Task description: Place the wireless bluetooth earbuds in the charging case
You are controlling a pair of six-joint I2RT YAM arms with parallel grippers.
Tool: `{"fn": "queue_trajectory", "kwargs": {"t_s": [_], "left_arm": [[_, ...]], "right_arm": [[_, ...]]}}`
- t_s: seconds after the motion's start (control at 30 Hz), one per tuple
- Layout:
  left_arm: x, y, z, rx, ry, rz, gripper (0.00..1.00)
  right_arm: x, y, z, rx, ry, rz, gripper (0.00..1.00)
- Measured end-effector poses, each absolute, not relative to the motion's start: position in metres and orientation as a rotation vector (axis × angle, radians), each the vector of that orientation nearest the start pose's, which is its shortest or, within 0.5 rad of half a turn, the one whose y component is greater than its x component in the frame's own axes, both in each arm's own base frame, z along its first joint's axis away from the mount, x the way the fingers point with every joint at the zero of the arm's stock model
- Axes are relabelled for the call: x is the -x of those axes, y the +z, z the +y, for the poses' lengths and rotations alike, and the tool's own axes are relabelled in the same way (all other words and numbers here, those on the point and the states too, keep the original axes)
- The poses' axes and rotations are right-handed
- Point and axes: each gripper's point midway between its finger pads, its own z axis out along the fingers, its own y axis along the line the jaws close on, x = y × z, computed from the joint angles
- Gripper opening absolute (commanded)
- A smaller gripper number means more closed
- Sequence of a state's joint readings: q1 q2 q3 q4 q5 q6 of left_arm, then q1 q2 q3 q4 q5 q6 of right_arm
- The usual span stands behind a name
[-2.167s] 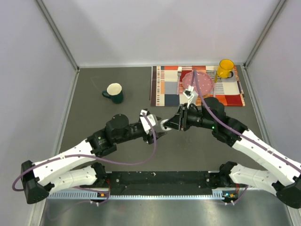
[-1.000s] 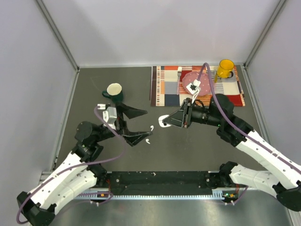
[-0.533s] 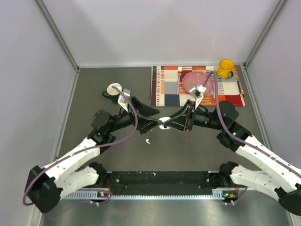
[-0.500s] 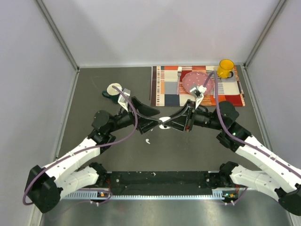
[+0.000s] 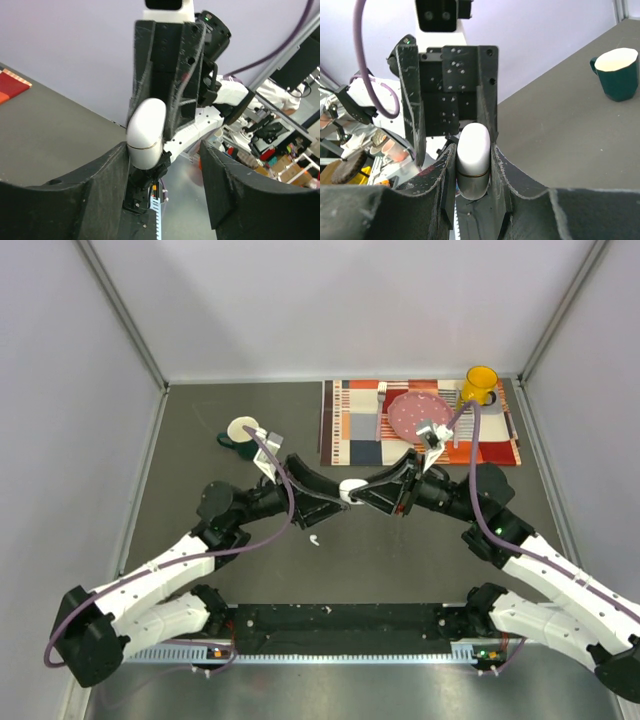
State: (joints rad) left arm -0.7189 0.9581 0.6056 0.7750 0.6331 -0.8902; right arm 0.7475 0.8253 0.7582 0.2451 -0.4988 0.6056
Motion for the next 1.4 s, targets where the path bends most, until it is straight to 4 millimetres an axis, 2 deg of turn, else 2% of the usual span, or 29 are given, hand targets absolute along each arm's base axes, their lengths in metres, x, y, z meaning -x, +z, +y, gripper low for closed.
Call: {"fn": "queue_trajectory", "kwargs": {"t_s": [0.17, 0.2, 0.23, 0.27, 0.4, 0.47, 0.7, 0.8, 0.93, 1.0, 1.1, 1.2, 1.3, 1.4], "left_arm": [[-0.137, 0.355, -0.308, -0.589, -1.712, 1.321, 0.46], [-0.137, 0.354, -0.309, -0.59, -1.711, 1.322, 0.41], [-0.138, 0.354, -0.309, -0.591, -1.703, 1.322, 0.3], [-0.139, 0.353, -0.31, -0.594, -1.697, 1.321, 0.29], [-0.141, 0.35, -0.313, -0.596, -1.694, 1.322, 0.28], [-0.141, 0.351, -0.313, -0.597, -1.695, 1.313, 0.33], [-0.141, 0.353, -0.314, -0.604, -1.7, 1.293, 0.4], [-0.139, 0.352, -0.316, -0.612, -1.705, 1.298, 0.4], [-0.139, 0.349, -0.317, -0.612, -1.705, 1.309, 0.2], [-0.139, 0.35, -0.317, -0.613, -1.706, 1.305, 0.07], [-0.139, 0.35, -0.317, -0.613, -1.707, 1.304, 0.0], [-0.138, 0.351, -0.317, -0.615, -1.706, 1.297, 0.0], [-0.139, 0.351, -0.317, -0.62, -1.701, 1.294, 0.0], [-0.137, 0.351, -0.317, -0.638, -1.688, 1.276, 0.0]], "right_arm": [[-0.153, 0.359, 0.286, 0.548, 1.459, 1.483, 0.01], [-0.152, 0.359, 0.286, 0.547, 1.467, 1.484, 0.01], [-0.152, 0.36, 0.286, 0.547, 1.472, 1.483, 0.01], [-0.151, 0.36, 0.286, 0.547, 1.479, 1.483, 0.01], [-0.149, 0.361, 0.287, 0.552, 1.49, 1.481, 0.01], [-0.149, 0.362, 0.287, 0.552, 1.491, 1.479, 0.01], [-0.149, 0.363, 0.287, 0.552, 1.491, 1.475, 0.01], [-0.15, 0.36, 0.288, 0.554, 1.492, 1.485, 0.01], [-0.15, 0.358, 0.288, 0.557, 1.49, 1.493, 0.01], [-0.15, 0.359, 0.288, 0.559, 1.489, 1.49, 0.02], [-0.15, 0.359, 0.288, 0.561, 1.49, 1.49, 0.03], [-0.149, 0.36, 0.288, 0.564, 1.487, 1.49, 0.21], [-0.149, 0.36, 0.288, 0.564, 1.485, 1.493, 0.46], [-0.153, 0.356, 0.287, 0.54, 1.47, 1.52, 0.57]]}}
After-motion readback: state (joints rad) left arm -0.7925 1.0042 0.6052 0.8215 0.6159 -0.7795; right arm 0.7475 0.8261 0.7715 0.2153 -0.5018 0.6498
